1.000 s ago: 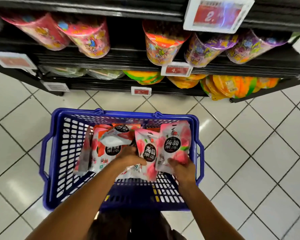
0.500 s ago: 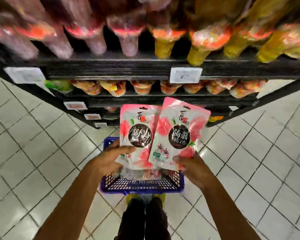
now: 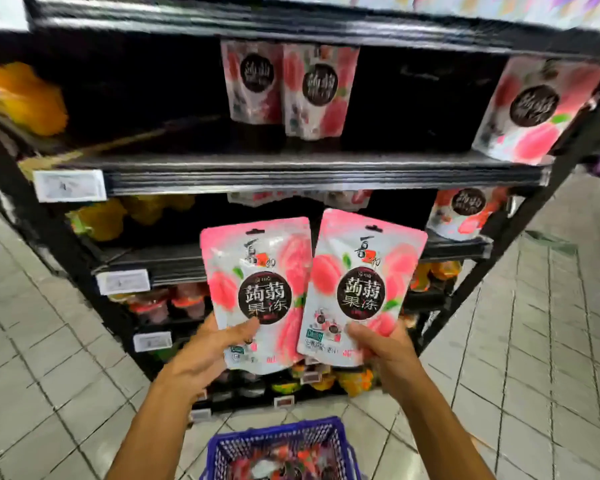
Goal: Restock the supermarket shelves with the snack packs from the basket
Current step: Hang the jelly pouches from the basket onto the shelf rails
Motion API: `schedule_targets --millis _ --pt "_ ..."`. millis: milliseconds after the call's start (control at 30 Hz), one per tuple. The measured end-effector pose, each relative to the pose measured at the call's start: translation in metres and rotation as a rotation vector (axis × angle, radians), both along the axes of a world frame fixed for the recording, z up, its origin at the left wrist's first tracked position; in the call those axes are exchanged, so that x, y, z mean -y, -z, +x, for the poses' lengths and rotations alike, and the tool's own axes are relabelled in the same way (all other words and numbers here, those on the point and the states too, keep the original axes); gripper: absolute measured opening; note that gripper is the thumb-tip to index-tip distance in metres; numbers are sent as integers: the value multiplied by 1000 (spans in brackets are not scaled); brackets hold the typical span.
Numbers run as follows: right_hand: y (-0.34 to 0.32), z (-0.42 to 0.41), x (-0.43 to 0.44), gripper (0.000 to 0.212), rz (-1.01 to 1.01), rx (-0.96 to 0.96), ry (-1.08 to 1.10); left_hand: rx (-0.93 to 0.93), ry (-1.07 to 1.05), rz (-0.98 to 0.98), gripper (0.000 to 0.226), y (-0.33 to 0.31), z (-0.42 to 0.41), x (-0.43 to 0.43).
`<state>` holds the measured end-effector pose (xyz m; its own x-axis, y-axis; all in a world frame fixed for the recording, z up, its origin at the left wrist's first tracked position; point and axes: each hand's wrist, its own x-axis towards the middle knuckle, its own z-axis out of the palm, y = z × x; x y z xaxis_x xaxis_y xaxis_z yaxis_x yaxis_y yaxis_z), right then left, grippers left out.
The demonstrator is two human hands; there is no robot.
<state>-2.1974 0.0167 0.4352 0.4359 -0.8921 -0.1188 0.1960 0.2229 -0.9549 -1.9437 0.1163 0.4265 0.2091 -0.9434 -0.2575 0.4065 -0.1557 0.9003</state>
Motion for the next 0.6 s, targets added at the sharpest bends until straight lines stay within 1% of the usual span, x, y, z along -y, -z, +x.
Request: schedule_targets --millis 100,200,300,467,600 --pt "-38 -7 -4 59 -87 -32 43 45 60 -73 87 -30 -4 2" --pt "-62 -16 -8 52 -131 -30 103 144 70 -138 81 -51 -20 9" --pt "-79 -29 -11 57 -153 -31 146 191 94 -201 70 -68 -33 18" --pt "-100 -52 -4 61 -206 -35 282 216 94 -258 68 -94 -44 37" --pt "-108 -72 9 65 -223 22 379 282 90 -299 43 -110 -58 54"
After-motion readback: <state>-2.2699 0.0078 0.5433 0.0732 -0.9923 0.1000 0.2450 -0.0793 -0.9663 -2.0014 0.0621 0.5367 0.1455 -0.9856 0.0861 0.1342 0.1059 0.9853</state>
